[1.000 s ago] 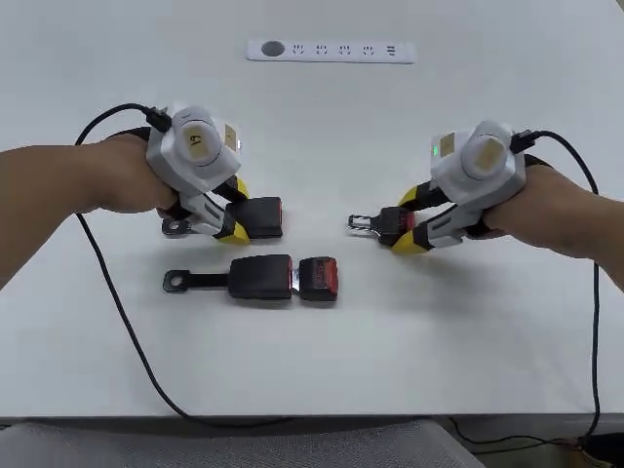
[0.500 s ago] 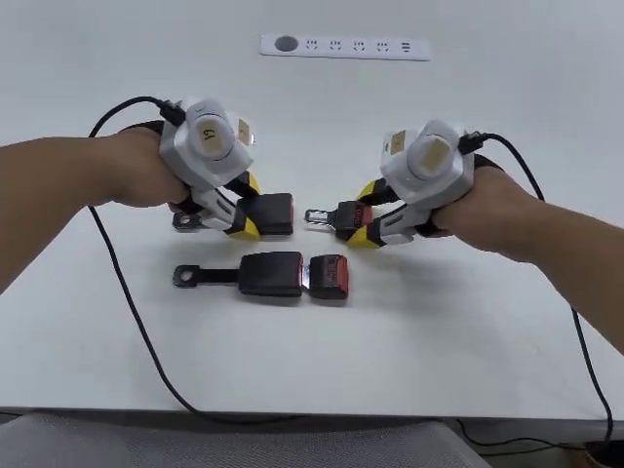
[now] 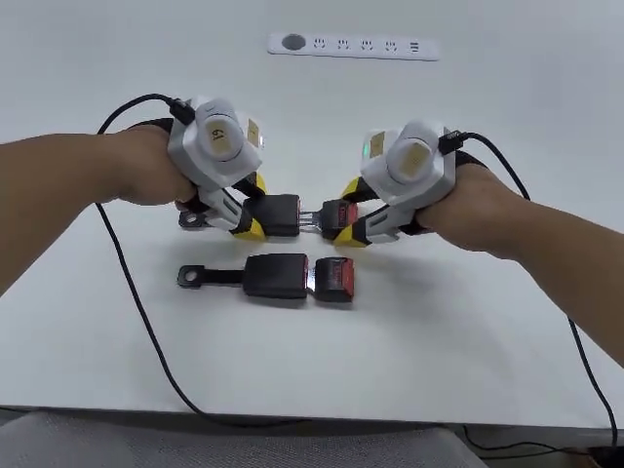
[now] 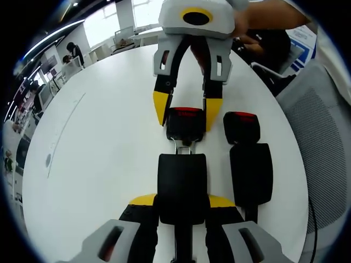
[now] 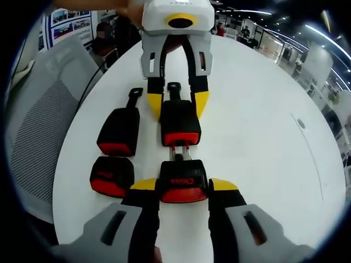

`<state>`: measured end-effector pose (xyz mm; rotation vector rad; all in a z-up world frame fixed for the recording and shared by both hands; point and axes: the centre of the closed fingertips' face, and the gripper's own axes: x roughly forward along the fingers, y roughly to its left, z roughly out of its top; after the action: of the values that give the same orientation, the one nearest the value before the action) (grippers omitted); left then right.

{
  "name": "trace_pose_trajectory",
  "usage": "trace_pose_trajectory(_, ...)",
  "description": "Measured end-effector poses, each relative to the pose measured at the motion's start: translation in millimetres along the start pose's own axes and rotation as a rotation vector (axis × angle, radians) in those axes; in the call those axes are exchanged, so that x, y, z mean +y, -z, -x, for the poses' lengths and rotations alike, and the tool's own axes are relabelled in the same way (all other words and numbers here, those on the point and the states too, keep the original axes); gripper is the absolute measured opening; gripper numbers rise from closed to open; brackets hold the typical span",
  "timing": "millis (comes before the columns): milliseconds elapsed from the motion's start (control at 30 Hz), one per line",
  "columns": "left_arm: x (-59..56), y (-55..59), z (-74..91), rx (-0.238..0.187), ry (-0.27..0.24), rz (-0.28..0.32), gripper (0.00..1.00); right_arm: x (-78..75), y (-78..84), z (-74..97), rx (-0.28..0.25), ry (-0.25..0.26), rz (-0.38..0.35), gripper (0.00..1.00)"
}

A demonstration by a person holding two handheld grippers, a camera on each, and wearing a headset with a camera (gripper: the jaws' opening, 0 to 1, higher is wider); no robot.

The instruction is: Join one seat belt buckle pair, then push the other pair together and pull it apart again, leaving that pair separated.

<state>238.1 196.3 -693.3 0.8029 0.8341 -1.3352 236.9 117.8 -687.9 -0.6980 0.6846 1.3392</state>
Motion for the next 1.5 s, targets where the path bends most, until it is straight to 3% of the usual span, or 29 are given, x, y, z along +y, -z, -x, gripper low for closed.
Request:
trace_pose_trajectory(233, -5.5, -5.5, 2.8, -0.02, 0.002, -0.013, 0.33, -2.4, -1.6, -2.7, -0.04, -0.049, -0.031, 0.32)
trace_pose_trajectory(433, -5.2, -6.6, 3.5, -0.048, 0.009, -0.007, 0.32, -3.5, -5.5, -6.6, -0.05, -0.052, -0.017, 0.31)
trace_pose_trajectory(667, -5.4, -8.8, 2.9, -0.037, 0.019, -0.009, 0.32, -1.2, -14.3, -12.8, -0.064, -0.046, -0.018, 0.31)
trace_pose_trajectory(867, -4.0, -7.1, 3.3, -0.07, 0.014, 0.003, 0.32, -2.3, -15.4, -16.0, -0.066, -0.038, -0.035, 0.3)
trace_pose_trajectory(1500, -4.8, -5.9, 3.2, -0.056, 0.01, 0.021, 0.32, -0.6, -13.9, -14.4, -0.054, -0.035, -0.038, 0.31)
